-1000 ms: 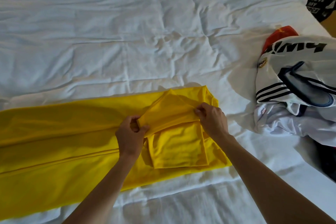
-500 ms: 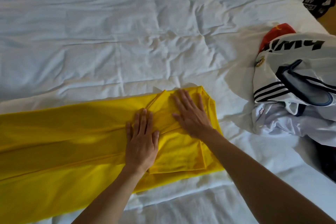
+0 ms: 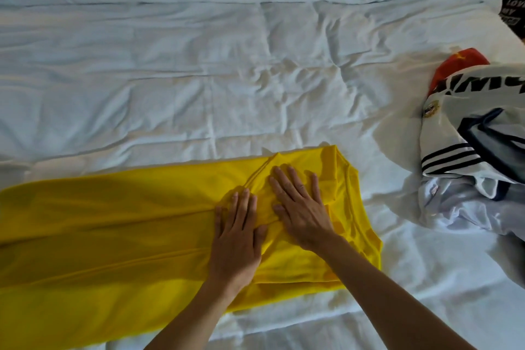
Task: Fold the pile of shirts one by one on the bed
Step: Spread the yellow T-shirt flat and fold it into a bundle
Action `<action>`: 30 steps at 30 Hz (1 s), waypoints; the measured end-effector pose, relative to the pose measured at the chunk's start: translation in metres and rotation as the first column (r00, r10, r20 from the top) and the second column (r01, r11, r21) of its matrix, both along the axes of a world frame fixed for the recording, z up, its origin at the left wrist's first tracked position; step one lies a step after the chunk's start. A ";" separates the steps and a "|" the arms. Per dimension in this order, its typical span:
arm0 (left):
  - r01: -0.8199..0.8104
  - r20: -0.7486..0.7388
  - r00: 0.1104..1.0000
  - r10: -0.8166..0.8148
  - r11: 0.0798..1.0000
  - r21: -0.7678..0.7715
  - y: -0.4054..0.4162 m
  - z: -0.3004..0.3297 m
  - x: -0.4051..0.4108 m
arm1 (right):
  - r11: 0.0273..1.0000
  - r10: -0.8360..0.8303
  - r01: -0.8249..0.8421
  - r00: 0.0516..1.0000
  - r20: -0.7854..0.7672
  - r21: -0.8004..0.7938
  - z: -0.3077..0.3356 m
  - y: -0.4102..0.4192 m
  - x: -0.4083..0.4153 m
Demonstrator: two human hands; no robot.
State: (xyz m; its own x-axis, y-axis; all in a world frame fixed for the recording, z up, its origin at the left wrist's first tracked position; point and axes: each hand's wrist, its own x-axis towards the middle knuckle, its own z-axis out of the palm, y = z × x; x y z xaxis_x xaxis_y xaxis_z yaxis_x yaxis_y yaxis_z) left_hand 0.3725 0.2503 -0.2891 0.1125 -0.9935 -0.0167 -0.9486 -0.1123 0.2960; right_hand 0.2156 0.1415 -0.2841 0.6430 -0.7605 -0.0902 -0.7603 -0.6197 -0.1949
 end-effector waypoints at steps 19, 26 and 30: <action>-0.359 0.237 0.907 0.347 0.933 0.007 0.098 0.018 0.310 | 0.996 -0.089 0.088 0.993 0.073 0.016 0.002 0.163 0.212; -0.189 0.120 0.977 0.175 0.976 0.113 0.072 0.058 0.376 | 0.989 0.102 -0.131 0.933 0.344 0.063 0.028 0.239 0.306; -0.131 0.124 0.987 0.099 0.949 0.285 0.050 0.067 0.394 | 0.943 0.292 -0.326 0.901 0.322 0.059 0.034 0.277 0.346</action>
State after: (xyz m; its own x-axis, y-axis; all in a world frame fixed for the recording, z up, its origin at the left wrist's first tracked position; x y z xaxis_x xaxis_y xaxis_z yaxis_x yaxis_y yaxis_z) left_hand 0.7666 0.3001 -0.2225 0.2425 -0.9272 -0.2854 -0.9485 -0.2884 0.1312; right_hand 0.5612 0.4182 -0.2502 0.8532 -0.5158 0.0774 -0.4265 -0.7754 -0.4657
